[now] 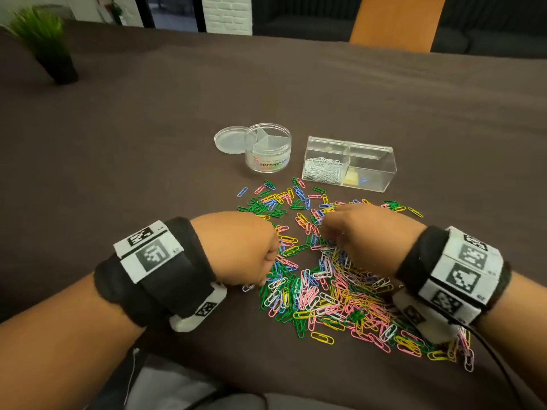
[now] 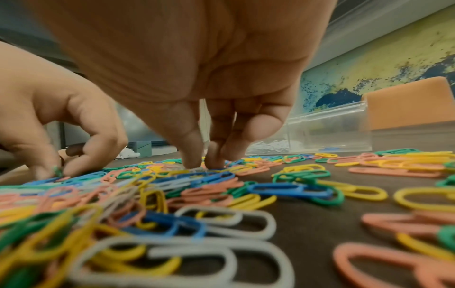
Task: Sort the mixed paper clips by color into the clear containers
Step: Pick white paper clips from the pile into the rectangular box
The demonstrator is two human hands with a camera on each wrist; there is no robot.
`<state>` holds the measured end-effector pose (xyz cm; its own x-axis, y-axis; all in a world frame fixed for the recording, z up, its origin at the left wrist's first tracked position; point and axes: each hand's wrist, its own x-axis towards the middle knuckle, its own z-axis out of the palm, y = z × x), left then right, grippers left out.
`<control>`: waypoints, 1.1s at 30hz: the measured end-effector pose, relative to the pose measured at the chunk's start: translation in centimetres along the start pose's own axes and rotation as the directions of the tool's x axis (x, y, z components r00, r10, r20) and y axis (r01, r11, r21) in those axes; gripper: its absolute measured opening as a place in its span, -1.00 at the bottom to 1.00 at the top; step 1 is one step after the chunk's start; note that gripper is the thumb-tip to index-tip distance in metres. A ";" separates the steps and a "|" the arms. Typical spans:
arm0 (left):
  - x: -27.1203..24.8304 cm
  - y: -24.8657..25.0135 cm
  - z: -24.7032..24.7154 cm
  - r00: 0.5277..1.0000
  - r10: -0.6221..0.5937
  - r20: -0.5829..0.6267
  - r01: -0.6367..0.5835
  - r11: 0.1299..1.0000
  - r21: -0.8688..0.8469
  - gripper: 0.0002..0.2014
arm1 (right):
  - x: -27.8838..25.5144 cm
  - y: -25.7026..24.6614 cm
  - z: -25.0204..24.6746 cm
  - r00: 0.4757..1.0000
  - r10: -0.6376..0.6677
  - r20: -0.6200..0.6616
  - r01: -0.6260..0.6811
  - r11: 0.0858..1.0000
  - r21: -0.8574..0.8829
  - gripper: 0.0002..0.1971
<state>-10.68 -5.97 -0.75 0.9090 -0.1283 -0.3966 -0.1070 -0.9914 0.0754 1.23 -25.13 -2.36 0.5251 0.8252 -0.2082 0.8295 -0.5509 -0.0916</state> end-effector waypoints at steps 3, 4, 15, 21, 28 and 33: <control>0.1 -0.3 0.2 1.000 -0.009 -0.028 0.009 1.000 0.012 -0.89 | 0.0 0.1 0.1 1.000 -0.015 0.017 0.015 1.000 0.014 -0.84; 0.1 -0.5 0.2 0.999 -0.007 -0.033 0.007 1.000 0.010 -0.90 | -0.1 0.0 0.1 1.000 -0.021 0.016 0.021 0.999 0.033 -0.89; 0.2 -2.9 -0.2 0.979 -0.135 -0.154 0.097 0.967 -0.234 -0.87 | -0.2 -0.1 0.3 0.997 -0.067 -0.045 0.071 0.995 0.071 -0.93; -0.3 -2.7 -0.4 0.980 -0.136 -0.143 0.111 0.979 -0.173 -0.85 | 0.0 0.1 0.3 0.996 -0.091 -0.022 0.093 0.991 0.093 -0.92; -1.4 -2.0 0.2 0.993 -0.118 -0.023 0.119 0.992 0.033 -0.77 | -0.3 0.1 0.2 0.978 -0.036 -0.206 0.062 0.990 0.125 -0.94; -1.7 -2.1 0.0 0.994 -0.095 -0.054 0.095 0.995 0.010 -0.86 | -0.7 -0.3 0.0 0.975 -0.021 -0.221 0.071 0.972 0.223 -0.87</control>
<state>-11.94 -3.65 -0.23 0.9355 -0.0321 -0.3520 -0.0237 -0.9993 0.0282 0.66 -25.54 -2.18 0.5369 0.8435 0.0142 0.8014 -0.5047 -0.3210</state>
